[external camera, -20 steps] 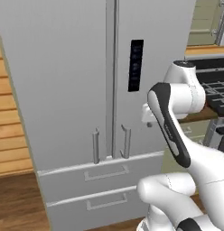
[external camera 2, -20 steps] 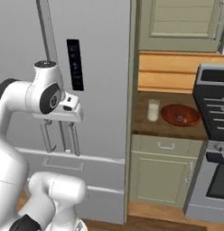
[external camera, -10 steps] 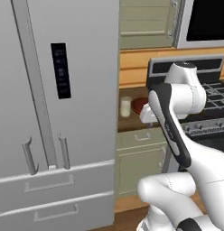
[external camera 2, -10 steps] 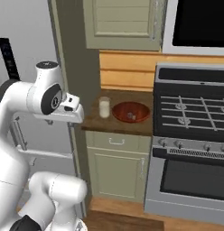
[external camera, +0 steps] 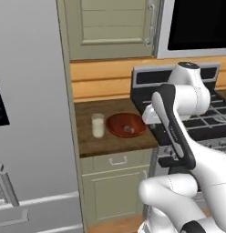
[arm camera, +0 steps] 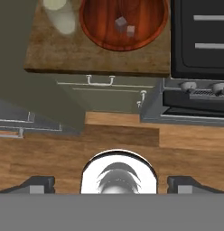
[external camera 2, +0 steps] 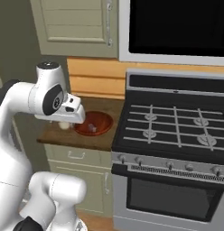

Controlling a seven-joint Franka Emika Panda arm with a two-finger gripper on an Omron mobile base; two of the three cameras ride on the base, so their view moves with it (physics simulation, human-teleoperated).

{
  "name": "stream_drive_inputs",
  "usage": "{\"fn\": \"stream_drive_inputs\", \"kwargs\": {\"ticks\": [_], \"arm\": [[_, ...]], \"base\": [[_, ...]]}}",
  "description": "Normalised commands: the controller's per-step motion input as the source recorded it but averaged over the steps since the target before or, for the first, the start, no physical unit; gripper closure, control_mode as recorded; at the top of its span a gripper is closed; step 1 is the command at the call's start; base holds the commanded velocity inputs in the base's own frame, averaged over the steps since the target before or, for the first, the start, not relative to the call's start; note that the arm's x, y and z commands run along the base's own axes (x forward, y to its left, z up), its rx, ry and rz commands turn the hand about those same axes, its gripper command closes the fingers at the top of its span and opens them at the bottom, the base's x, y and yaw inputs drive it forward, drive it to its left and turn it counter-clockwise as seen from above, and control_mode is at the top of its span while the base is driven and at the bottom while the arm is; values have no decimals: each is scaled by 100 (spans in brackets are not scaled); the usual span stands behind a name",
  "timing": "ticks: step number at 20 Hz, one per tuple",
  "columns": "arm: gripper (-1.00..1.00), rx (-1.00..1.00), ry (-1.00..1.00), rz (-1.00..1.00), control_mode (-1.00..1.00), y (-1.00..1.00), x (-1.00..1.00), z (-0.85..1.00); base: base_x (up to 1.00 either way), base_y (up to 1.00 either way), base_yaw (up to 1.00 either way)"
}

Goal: Grab a lemon wedge from the fridge and one ice cube from the ice bowl, and put them in the glass of lemonade.

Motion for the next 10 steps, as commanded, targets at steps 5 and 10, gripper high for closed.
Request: {"fn": "stream_drive_inputs", "kwargs": {"ticks": [5,10], "arm": [[-100,0,0,0,100,0,0,0],[-100,0,0,0,100,0,0,0]], "base": [[75,-22,8],[54,7,1]]}}
